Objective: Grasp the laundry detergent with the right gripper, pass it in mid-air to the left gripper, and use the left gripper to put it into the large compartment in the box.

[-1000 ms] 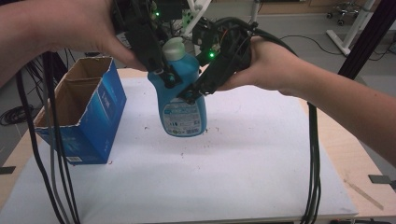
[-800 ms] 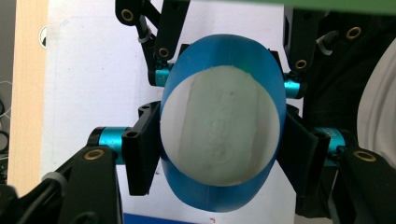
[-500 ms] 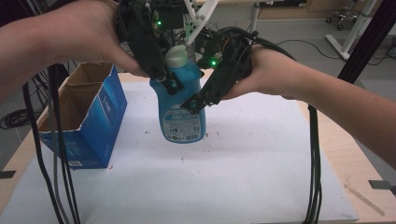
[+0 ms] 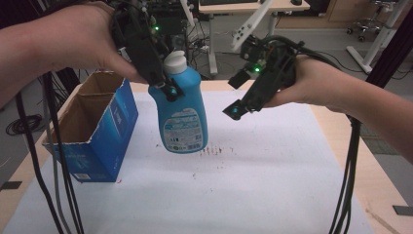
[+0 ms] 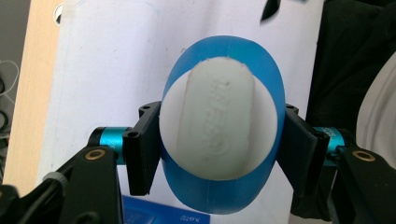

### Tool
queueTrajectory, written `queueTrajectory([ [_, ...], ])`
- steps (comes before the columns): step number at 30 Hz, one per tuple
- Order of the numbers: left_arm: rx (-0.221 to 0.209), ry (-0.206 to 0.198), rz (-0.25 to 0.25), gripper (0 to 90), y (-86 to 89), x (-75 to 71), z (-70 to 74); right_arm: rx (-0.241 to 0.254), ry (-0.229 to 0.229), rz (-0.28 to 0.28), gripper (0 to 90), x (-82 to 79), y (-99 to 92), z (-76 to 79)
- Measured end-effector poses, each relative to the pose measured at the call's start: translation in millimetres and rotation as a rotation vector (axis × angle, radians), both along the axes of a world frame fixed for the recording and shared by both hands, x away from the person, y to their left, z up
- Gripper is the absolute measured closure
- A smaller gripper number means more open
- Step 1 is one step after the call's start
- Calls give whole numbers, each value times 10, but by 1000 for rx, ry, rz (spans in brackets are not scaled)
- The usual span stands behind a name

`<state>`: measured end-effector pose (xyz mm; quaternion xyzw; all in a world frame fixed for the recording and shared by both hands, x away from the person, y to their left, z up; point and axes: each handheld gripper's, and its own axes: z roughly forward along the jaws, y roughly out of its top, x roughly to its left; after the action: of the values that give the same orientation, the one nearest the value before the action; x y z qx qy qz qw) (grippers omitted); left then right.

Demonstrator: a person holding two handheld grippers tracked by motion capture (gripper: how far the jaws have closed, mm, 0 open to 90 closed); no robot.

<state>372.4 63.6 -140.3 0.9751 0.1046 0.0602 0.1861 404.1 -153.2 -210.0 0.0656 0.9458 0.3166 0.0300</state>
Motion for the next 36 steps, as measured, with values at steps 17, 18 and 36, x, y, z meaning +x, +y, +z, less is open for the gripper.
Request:
queueTrajectory([
  [17,-38,-31,263,380,677,39,287,-178,29,-243,125,401,-733,-250],
  [18,-41,-35,283,380,732,42,308,-185,34,-258,126,419,-772,-254],
  [36,-58,-107,677,381,1685,90,485,-242,58,-456,125,723,-1443,-343],
])
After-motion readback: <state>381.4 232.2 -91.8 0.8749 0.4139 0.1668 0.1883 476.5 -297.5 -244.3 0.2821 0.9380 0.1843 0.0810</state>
